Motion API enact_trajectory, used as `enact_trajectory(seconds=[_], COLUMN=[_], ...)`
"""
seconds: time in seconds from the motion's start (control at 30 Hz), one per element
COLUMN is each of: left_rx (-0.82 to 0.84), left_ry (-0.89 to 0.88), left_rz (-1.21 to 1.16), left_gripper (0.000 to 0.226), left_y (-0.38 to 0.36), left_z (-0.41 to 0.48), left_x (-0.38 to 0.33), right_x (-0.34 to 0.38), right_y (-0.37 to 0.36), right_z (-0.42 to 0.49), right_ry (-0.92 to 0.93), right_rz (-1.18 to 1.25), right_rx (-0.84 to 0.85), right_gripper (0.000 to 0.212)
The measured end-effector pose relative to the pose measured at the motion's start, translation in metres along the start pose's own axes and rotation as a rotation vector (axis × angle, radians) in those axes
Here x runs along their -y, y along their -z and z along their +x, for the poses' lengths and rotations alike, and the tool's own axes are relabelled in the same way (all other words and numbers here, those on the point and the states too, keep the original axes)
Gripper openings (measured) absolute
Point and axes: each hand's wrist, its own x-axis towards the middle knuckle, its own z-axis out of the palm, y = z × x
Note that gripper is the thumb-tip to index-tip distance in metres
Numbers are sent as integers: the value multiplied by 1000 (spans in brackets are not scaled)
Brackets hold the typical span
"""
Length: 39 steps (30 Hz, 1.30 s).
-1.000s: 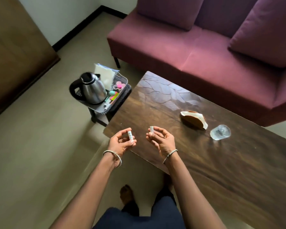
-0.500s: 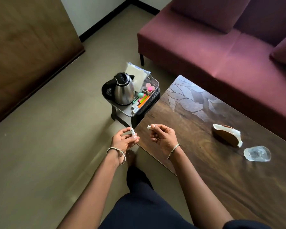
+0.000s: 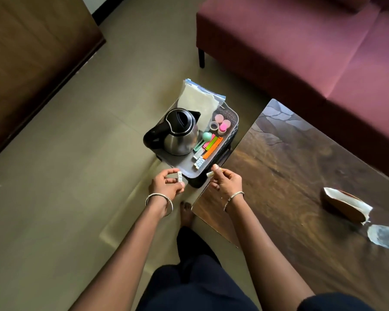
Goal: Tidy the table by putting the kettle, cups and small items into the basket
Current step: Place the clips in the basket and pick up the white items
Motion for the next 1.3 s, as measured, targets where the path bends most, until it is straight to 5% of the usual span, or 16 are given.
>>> enact_trajectory(seconds=[0.2, 0.47, 0.6, 0.97, 1.3], left_rx=[-14, 104, 140, 121, 72], left_ry=[-122, -401, -481, -575, -557], left_rz=[387, 1016, 1097, 1271, 1264], left_gripper=[41, 39, 41, 17, 14], left_y=[-13, -34, -41, -53, -55], left_z=[64, 129, 152, 187, 196], left_x=[-8, 6, 19, 36, 42], right_x=[-15, -30, -46, -76, -75], right_y=[-16, -41, -52, -99, -101], right_z=[49, 83, 92, 117, 128], right_ry=[-24, 105, 102, 201, 82], right_rz=[-314, -705, -702, -1218, -1225], right_rx=[-68, -156, -181, -308, -240], right_gripper=[5, 14, 23, 22, 15])
